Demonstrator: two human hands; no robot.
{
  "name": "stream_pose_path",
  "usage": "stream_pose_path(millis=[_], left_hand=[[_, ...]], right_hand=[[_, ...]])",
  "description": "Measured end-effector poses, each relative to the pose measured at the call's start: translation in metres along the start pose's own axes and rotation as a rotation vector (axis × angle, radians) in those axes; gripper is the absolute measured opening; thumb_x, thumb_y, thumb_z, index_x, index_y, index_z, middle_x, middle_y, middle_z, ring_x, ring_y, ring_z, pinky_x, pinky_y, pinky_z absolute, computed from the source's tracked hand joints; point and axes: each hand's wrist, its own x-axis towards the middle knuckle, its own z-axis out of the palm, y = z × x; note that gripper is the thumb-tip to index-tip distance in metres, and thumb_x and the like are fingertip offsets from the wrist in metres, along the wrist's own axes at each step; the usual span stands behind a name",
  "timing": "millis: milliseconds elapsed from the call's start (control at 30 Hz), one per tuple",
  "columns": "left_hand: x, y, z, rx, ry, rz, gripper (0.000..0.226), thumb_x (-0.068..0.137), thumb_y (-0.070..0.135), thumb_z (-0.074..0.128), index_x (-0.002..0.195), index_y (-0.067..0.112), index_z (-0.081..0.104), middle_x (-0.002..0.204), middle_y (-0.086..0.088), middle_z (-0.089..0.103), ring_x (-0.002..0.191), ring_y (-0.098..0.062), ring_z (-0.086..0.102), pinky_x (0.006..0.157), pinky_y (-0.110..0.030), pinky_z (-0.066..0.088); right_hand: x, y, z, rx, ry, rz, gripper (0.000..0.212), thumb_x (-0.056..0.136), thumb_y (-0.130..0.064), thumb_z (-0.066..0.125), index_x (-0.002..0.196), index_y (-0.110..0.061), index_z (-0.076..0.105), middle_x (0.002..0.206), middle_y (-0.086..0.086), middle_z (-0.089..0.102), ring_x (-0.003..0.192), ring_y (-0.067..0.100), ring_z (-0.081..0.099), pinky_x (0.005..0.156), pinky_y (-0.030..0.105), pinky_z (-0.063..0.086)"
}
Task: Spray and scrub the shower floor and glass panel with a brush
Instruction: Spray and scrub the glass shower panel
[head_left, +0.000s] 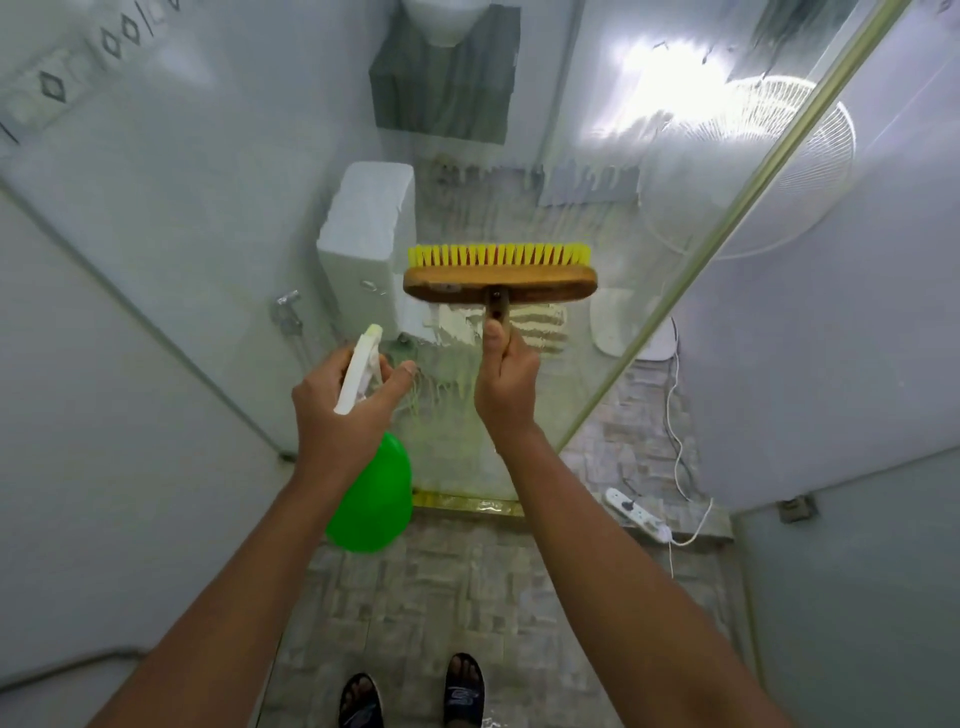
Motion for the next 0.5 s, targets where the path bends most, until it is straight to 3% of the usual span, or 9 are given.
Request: stream_pose_path(millis=[133, 267, 367, 500], left_hand=[[-0.002, -0.004, -0.004, -0.010, 0.024, -0.023, 0.035, 0.079, 0.050, 0.083, 0.083, 0.018, 0.069, 0.071, 0.003, 0.065, 0.070, -0.035, 0.069, 0.063, -0.056, 0.062], [-0.007, -0.017, -0.012, 0.026, 0.023, -0.040, 0.027, 0.082, 0.041, 0.084, 0.083, 0.018, 0.069, 0.072, -0.002, 0.069, 0.065, -0.034, 0.068, 0.061, -0.053, 0.060], [-0.011, -0.028, -0.021, 0.055, 0.039, -0.046, 0.026, 0.083, 0.039, 0.083, 0.082, 0.017, 0.069, 0.072, -0.002, 0.069, 0.062, -0.027, 0.067, 0.061, -0.044, 0.060], [-0.014, -0.038, -0.030, 0.107, 0.057, -0.100, 0.035, 0.086, 0.037, 0.082, 0.066, 0.013, 0.065, 0.056, -0.006, 0.060, 0.052, -0.027, 0.057, 0.054, -0.039, 0.052]], right_hand=[[-0.046, 0.058, 0.012, -0.175, -0.185, 0.180, 0.041, 0.101, -0.051, 0.040, 0.088, -0.018, 0.060, 0.056, -0.009, 0.045, 0.051, 0.005, 0.044, 0.049, 0.027, 0.034], [-0.079, 0.090, 0.024, -0.327, -0.253, 0.349, 0.056, 0.096, -0.065, 0.034, 0.085, -0.016, 0.061, 0.064, -0.005, 0.056, 0.059, 0.011, 0.055, 0.053, 0.029, 0.037], [-0.076, 0.077, 0.027, -0.367, -0.262, 0.332, 0.054, 0.098, -0.062, 0.035, 0.084, -0.016, 0.059, 0.065, -0.005, 0.056, 0.063, 0.016, 0.058, 0.055, 0.028, 0.034], [-0.048, 0.025, 0.032, -0.229, -0.192, 0.201, 0.038, 0.102, -0.049, 0.040, 0.081, -0.020, 0.053, 0.058, -0.010, 0.045, 0.052, 0.002, 0.047, 0.050, 0.023, 0.031]])
